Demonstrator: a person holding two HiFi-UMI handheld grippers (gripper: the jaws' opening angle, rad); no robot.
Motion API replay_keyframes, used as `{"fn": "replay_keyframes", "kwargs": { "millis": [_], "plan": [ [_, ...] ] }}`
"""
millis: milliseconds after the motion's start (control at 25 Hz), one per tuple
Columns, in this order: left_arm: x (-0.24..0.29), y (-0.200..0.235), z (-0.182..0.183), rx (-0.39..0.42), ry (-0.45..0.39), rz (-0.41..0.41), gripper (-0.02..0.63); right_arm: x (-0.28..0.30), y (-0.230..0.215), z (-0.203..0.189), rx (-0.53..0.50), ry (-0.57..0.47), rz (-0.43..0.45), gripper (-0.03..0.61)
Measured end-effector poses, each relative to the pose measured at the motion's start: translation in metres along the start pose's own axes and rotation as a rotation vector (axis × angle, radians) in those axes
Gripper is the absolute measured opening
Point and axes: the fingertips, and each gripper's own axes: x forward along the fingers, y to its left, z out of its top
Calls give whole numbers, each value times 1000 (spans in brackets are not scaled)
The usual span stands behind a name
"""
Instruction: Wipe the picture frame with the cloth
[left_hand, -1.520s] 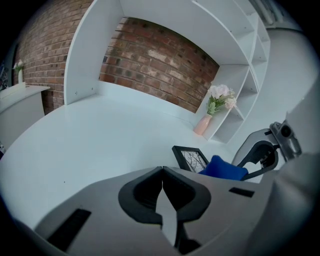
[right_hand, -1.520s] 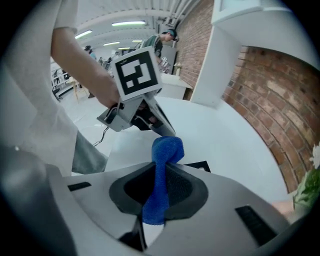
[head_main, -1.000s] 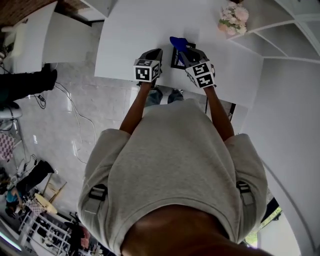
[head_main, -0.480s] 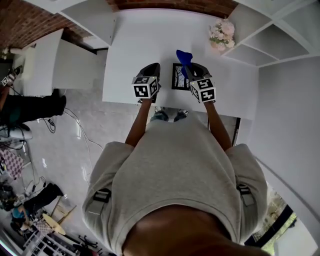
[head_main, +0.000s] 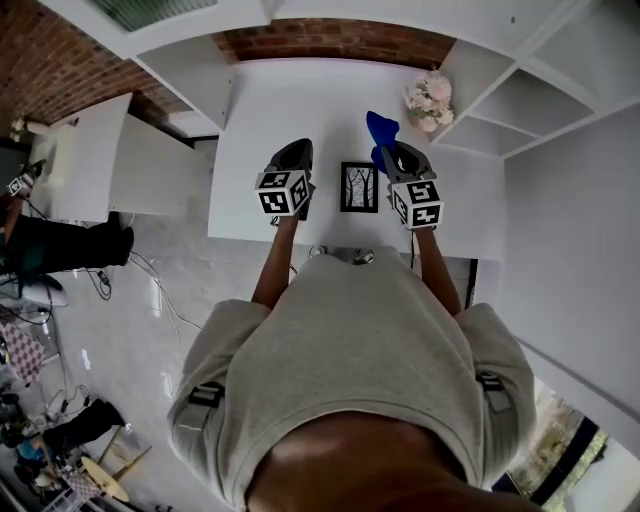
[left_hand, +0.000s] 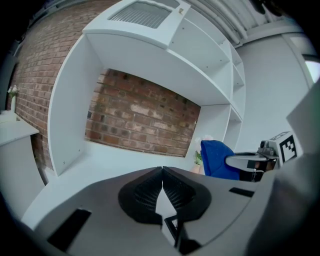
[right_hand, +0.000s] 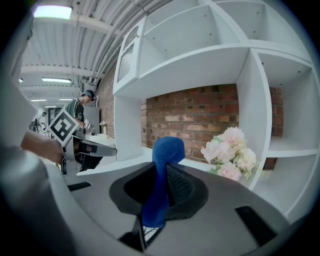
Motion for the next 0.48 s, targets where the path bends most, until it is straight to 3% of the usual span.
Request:
{"fn": "replay_keyframes", "kwargs": {
  "millis": [240, 480],
  "plan": [
    [-3, 0, 38, 32, -75, -2, 17, -6, -22, 23, -1, -61, -46, 60],
    [-4, 3, 54, 57, -98, 4, 17, -13, -41, 35, 23, -104, -88, 60]
  ]
}}
